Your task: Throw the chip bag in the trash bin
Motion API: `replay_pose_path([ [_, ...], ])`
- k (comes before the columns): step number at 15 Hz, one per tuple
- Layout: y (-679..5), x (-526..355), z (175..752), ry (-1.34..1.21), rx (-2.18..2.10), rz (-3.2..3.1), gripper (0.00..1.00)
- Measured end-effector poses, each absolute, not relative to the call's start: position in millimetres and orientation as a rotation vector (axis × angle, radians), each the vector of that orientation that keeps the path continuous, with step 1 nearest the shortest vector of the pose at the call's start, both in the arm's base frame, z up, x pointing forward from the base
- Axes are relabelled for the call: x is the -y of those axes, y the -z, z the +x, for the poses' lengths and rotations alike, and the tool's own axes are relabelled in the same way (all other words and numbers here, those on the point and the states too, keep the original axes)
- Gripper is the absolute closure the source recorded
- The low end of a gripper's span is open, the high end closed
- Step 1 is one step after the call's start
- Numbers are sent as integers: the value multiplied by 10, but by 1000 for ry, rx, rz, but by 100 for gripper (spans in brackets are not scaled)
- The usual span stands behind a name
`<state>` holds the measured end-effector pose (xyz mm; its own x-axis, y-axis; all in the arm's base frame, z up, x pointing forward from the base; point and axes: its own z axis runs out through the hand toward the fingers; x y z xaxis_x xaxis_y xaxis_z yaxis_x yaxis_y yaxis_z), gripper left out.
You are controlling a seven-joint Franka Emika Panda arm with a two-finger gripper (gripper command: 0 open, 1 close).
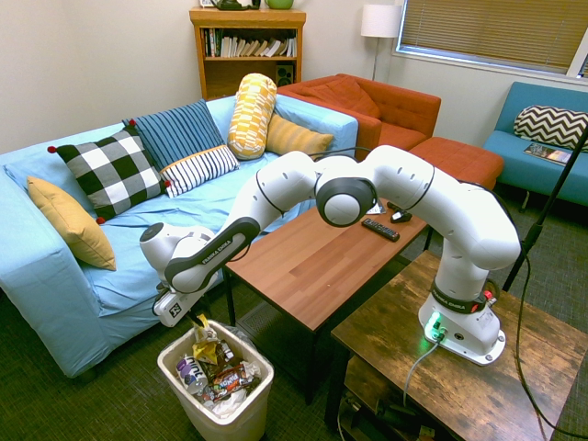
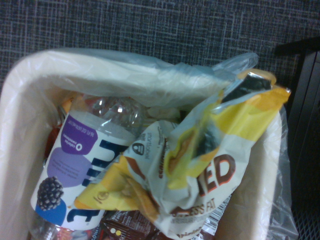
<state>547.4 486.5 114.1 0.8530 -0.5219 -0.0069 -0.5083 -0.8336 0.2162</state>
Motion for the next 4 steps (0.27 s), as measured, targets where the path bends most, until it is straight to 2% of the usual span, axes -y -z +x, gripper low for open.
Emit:
replay_pose_path([
  [4,-1177,-4809,5511,96,795,2798,0],
])
